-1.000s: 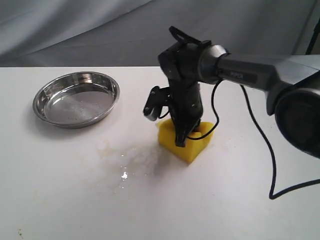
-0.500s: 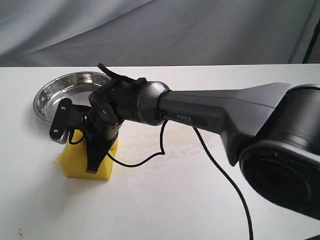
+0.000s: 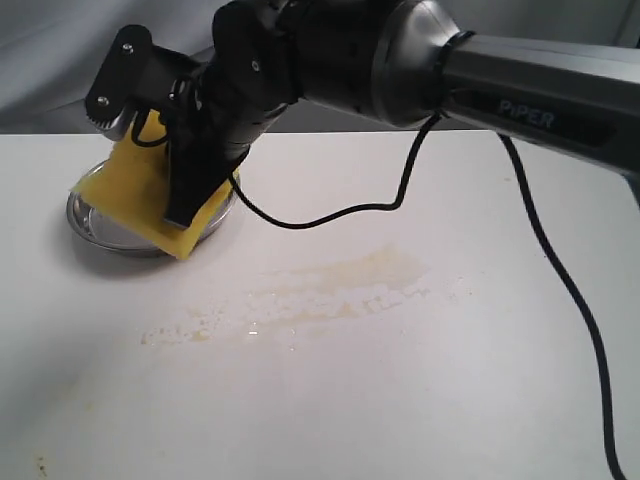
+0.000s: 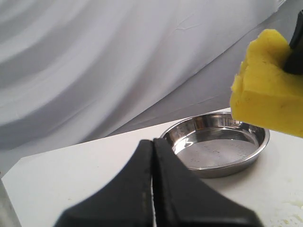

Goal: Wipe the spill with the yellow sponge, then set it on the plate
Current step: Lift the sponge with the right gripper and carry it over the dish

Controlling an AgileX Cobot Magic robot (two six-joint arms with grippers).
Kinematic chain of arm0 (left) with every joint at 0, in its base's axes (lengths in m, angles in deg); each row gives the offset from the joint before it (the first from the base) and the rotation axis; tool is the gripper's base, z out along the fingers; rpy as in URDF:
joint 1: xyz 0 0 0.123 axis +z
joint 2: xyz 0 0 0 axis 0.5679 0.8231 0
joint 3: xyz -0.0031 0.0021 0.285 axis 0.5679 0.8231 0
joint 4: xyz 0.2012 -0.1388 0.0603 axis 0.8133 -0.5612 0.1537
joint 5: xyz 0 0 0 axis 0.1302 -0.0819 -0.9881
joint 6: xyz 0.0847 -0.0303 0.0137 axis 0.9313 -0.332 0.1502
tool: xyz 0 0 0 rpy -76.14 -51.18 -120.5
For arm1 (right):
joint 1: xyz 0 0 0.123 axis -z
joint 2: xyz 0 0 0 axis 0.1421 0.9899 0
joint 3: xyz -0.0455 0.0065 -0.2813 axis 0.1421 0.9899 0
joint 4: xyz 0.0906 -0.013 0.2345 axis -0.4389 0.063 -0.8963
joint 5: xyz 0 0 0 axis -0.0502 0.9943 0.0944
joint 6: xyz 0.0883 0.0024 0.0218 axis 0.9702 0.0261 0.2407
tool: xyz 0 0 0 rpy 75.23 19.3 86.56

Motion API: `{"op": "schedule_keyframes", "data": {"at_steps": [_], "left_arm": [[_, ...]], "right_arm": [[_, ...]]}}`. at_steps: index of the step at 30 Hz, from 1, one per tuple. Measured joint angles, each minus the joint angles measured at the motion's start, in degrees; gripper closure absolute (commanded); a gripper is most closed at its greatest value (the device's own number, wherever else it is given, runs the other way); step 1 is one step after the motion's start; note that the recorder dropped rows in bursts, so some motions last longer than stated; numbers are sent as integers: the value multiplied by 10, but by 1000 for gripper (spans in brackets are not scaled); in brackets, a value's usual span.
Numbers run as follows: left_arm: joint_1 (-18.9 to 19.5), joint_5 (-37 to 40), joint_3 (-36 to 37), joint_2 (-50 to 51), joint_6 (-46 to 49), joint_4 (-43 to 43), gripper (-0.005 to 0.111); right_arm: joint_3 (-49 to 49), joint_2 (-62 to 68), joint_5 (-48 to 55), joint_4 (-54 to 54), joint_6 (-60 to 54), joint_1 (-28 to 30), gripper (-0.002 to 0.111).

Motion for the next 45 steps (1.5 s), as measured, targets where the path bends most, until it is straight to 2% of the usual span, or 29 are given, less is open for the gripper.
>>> {"op": "schedule_keyframes", "data": {"at_steps": [9, 17, 22, 28, 31, 36, 45], "left_arm": [[0, 0, 0, 0, 0, 0, 107], [0, 0, 0, 0, 0, 0, 107], [0, 0, 0, 0, 0, 0, 107], [0, 0, 0, 0, 0, 0, 107], [0, 0, 0, 0, 0, 0, 107], [0, 0, 0, 0, 0, 0, 107], [0, 0, 0, 0, 0, 0, 107]], "right_arm": [[0, -12, 15, -76, 0, 50, 108], [0, -12, 37, -156, -8, 72, 108], [0, -12, 73, -289, -28, 117, 108], [0, -12, 137, -530, -92, 191, 108], [0, -12, 139, -581, -99, 209, 108], [0, -4, 95, -590, -105, 195, 108], [0, 86, -135, -596, -115, 110, 108]]}}
